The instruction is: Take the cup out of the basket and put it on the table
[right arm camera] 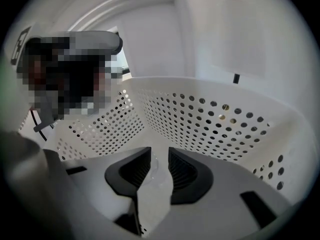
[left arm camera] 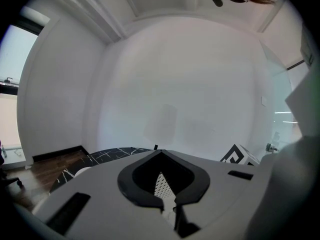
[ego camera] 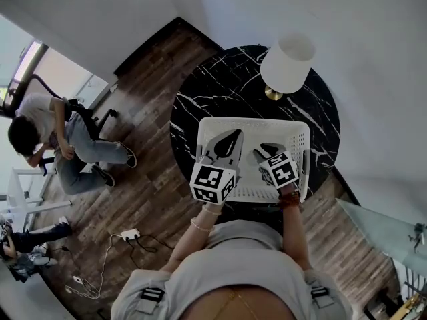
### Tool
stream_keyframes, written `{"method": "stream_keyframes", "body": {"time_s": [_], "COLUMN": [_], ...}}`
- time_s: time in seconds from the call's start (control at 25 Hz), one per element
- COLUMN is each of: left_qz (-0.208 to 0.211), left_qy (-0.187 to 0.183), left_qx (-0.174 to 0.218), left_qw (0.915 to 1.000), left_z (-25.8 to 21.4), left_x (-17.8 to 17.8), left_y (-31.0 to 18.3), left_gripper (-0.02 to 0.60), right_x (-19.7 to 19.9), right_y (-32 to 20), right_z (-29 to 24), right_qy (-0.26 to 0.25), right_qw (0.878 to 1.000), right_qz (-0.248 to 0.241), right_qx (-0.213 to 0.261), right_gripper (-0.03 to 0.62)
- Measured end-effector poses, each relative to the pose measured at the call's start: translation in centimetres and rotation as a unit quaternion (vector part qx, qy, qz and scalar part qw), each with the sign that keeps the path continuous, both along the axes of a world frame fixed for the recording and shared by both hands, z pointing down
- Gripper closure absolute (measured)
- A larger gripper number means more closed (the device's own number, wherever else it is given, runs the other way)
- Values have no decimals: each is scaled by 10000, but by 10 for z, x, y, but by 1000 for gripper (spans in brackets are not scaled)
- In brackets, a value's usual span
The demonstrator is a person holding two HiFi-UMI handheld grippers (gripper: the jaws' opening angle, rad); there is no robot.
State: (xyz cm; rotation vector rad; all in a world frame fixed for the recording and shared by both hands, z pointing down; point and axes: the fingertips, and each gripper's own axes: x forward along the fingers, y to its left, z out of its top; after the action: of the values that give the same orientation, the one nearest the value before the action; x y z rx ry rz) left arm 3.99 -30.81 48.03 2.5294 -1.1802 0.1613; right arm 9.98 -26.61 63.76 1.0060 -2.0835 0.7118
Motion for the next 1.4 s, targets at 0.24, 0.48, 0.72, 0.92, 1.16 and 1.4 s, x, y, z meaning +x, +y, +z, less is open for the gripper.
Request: {"method": "stream_keyframes", "body": {"time_s": [0.24,0.48,0.72,0.92,1.16,1.4], "left_qz": [-33,-102,-198,-301,-354,-354], "left_qy": [-10,-34,-53,-54,-35,-29], "left_qx": [-109,-167,-206,-238,-253,-237], "left_qw": [9999,9998,9996,9992,9990,9991], "left_z": [7,13,17,19,20,19], "left_x": [4,5,2,-4,-6,-6], "left_y": [-5,-8,-11,-13,-11,-9], "left_gripper": [575,575,575,575,575,575], "right_x": [-1,-4,-8,-11,-10,-9], "right_y": [0,7,4,5,4,2], "right_z": [15,31,41,49,50,52], "right_qy": [-154,-22,31,84,174,334], "right_qw": [9994,9976,9962,9949,9950,9955], "right_qz": [-181,-453,-571,-628,-564,-574], "right_qx": [-270,-517,-662,-788,-809,-677], "right_gripper": [491,491,491,491,491,496]}}
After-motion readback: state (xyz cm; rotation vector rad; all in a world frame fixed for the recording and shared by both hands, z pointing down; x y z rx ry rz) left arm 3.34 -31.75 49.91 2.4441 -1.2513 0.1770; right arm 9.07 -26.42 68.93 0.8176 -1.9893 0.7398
